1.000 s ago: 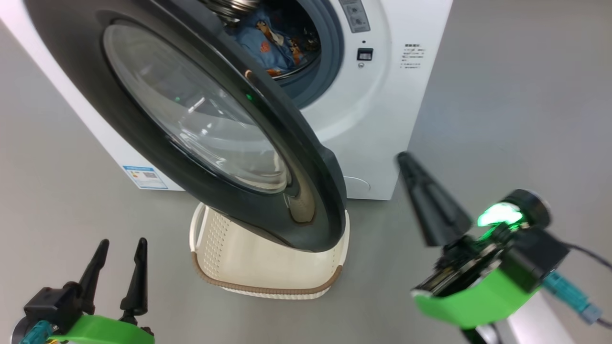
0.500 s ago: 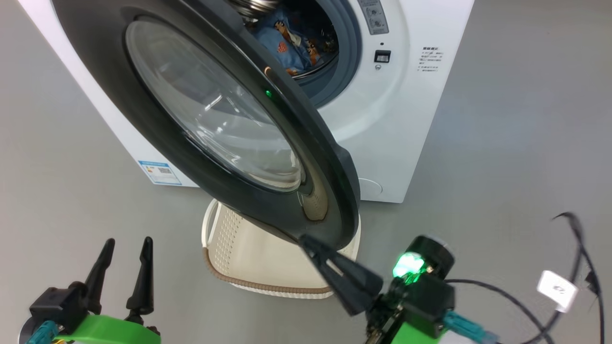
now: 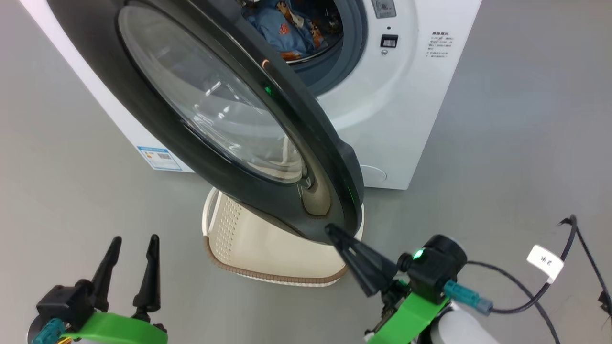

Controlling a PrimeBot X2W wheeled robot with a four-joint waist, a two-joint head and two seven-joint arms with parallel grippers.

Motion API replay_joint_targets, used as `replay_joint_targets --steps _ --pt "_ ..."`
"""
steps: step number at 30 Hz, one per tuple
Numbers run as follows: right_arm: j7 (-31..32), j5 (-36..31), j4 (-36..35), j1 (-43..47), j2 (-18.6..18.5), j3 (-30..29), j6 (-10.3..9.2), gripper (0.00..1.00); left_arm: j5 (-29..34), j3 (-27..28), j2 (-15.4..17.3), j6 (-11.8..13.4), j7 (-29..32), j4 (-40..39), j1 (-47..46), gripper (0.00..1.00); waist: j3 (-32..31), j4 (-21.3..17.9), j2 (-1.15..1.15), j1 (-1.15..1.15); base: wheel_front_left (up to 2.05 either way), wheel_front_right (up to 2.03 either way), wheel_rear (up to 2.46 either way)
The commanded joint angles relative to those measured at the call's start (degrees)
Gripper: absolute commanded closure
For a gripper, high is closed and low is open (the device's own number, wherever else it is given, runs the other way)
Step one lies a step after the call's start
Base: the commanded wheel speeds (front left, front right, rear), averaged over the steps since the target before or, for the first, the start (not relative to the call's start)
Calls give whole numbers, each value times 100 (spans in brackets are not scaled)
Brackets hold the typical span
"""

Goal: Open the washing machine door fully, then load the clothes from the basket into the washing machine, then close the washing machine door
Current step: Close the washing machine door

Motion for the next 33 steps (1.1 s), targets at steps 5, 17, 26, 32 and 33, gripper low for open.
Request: replay_joint_targets --steps 5,17,26,32,33 --pt "-27 43 160 -753 192 -603 9 100 -48 158 39 -9 -37 -191 -458 0 379 44 0 0 0 0 0" --pt "-27 80 390 -1568 24 -1150 9 100 -33 81 -144 -9 -37 -322 -804 0 848 212 0 0 0 0 0" --pt "-27 -17 618 -2217 -26 -1657 9 100 -37 -14 -296 -9 -37 -406 -1073 0 1221 354 0 0 0 0 0" --pt "-27 -47 761 -2482 -23 -1817 9 100 -39 -69 -357 -9 -37 -420 -1167 0 1324 417 0 0 0 0 0" --pt "-27 -49 793 -2541 -26 -1835 9 100 -42 -78 -362 -9 -37 -427 -1184 0 1349 429 0 0 0 0 0"
